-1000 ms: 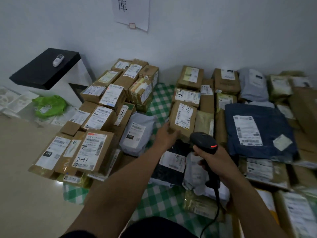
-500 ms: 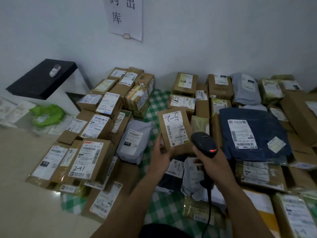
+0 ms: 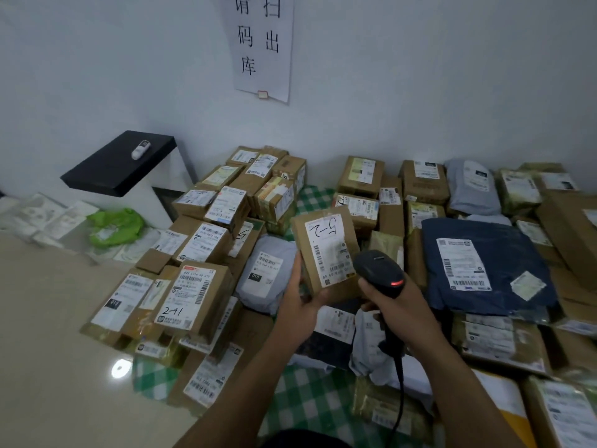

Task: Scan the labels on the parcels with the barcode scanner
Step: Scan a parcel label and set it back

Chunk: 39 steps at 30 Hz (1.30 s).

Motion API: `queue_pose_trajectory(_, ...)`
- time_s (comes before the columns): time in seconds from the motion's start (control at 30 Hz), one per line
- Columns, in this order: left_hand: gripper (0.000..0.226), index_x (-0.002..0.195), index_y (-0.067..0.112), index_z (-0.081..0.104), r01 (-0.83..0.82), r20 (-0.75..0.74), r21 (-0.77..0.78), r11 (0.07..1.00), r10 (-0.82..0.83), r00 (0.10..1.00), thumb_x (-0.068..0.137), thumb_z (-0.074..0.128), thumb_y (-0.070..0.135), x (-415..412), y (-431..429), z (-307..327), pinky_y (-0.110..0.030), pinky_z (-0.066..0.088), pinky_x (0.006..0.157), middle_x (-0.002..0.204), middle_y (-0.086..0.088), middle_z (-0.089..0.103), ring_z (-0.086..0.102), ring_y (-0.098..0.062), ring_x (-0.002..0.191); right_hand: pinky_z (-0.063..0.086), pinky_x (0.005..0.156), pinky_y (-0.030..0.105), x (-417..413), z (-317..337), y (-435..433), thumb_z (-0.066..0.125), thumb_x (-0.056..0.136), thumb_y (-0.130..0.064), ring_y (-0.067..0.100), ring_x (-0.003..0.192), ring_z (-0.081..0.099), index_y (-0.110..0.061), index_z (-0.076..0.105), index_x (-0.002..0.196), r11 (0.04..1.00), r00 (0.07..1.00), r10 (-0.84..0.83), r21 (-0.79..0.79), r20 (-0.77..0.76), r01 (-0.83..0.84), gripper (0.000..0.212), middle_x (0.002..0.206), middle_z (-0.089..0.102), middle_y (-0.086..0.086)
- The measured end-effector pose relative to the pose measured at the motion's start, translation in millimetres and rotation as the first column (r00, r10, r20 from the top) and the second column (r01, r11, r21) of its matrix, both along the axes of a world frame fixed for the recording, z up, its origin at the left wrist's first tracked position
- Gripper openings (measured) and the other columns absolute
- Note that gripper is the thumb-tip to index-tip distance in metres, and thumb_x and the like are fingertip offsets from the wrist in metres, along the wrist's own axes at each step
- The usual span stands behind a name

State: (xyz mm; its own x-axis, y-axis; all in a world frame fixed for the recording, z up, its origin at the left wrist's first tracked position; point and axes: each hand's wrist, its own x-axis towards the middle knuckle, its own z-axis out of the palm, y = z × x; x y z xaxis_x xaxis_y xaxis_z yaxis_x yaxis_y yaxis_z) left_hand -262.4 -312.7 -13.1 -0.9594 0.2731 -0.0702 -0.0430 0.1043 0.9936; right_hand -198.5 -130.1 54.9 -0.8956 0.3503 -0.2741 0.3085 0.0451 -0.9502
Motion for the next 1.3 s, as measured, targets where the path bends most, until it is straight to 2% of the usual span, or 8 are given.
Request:
queue_pose_trajectory(0.1,0.088,0.146,0.055,0.007,-0.034,-0.065,0.024,0.999,0.036,0.997,0.099,0.065,0.008,-14.8,-5.9,13.0,-0.011,0.05,0.091,0.153,0.008,0.043,0.046,0.005,0.135,0.056,0.064,0.03,3.0,5.9,1.4,0.079,0.091,-0.033,0.019,0.073,0.076,-0.031,0.065,0.122,0.996,0.996,0.079,0.038,0.036,-0.08,0.035,0.095,0.078,-0.002)
queue_pose_trajectory(0.23,0.083,0.148,0.04,0.014,-0.083,-0.172,0.021,0.996,0.085,0.981,0.097,0.065,0.0,-26.0,-9.2,27.2,-0.004,0.047,0.087,0.139,0.024,0.046,0.049,0.024,0.119,0.055,0.065,0.027,7.5,12.6,-2.3,0.077,0.092,-0.035,0.012,0.069,0.073,-0.033,0.067,0.121,0.977,0.976,0.2,0.053,0.082,-0.204,0.03,0.092,0.079,-0.004)
queue_pose_trajectory(0.5,0.084,0.151,0.038,0.013,-0.109,-0.22,-0.018,0.994,0.102,0.97,0.096,0.067,0.005,-33.1,-10.0,17.4,-0.004,0.047,0.089,0.135,0.03,0.046,0.048,0.026,0.118,0.055,0.065,0.028,8.0,19.9,-8.6,0.074,0.095,-0.034,0.012,0.067,0.07,-0.036,0.064,0.119,0.96,0.961,0.262,0.072,0.092,-0.269,0.025,0.084,0.077,0.001)
queue_pose_trajectory(0.73,0.078,0.151,0.044,0.02,-0.09,-0.239,-0.079,0.993,0.068,0.968,0.095,0.068,0.018,-34.9,-10.6,12.6,-0.021,0.053,0.099,0.135,0.04,0.055,0.054,0.005,0.13,0.053,0.061,0.024,9.3,20.0,-9.0,0.075,0.094,-0.032,0.012,0.064,0.067,-0.034,0.065,0.118,0.957,0.955,0.277,0.057,0.108,-0.284,0.026,0.082,0.076,0.005)
queue_pose_trajectory(0.83,0.078,0.153,0.038,0.02,-0.077,-0.244,-0.112,0.991,0.048,0.969,0.097,0.066,0.011,-35.2,-10.1,11.6,-0.017,0.053,0.097,0.133,0.042,0.055,0.054,0.008,0.129,0.053,0.061,0.024,8.6,19.3,-8.4,0.075,0.094,-0.032,0.012,0.064,0.067,-0.035,0.065,0.118,0.957,0.955,0.276,0.059,0.104,-0.283,0.026,0.083,0.076,0.006)
queue_pose_trajectory(0.97,0.081,0.163,0.018,0.018,-0.094,-0.28,-0.159,0.983,0.046,0.959,0.098,0.066,0.01,-41.2,-11.2,-0.4,-0.036,0.055,0.103,0.136,0.04,0.054,0.054,0.004,0.13,0.053,0.062,0.025,8.0,19.0,-6.8,0.075,0.094,-0.033,0.012,0.065,0.067,-0.036,0.065,0.115,0.954,0.952,0.286,0.06,0.109,-0.293,0.024,0.083,0.076,0.006)
queue_pose_trajectory(1.2,0.081,0.163,0.012,0.017,-0.078,-0.281,-0.176,0.981,0.026,0.959,0.098,0.065,0.009,-40.3,-13.0,1.3,-0.019,0.053,0.098,0.132,0.045,0.053,0.054,0.01,0.127,0.052,0.063,0.027,4.5,18.7,-6.3,0.074,0.095,-0.033,0.011,0.065,0.066,-0.036,0.065,0.114,0.949,0.945,0.306,0.038,0.117,-0.312,0.022,0.082,0.075,0.004)
queue_pose_trajectory(1.3,0.083,0.164,0.022,0.017,-0.106,-0.256,-0.198,0.974,0.053,0.965,0.099,0.067,0.01,-42.7,-14.5,-2.9,-0.024,0.052,0.103,0.136,0.041,0.053,0.052,0.007,0.131,0.054,0.066,0.029,4.0,17.7,-6.4,0.074,0.095,-0.034,0.011,0.066,0.067,-0.039,0.065,0.114,0.951,0.947,0.302,0.039,0.11,-0.308,0.021,0.09,0.077,0.004)
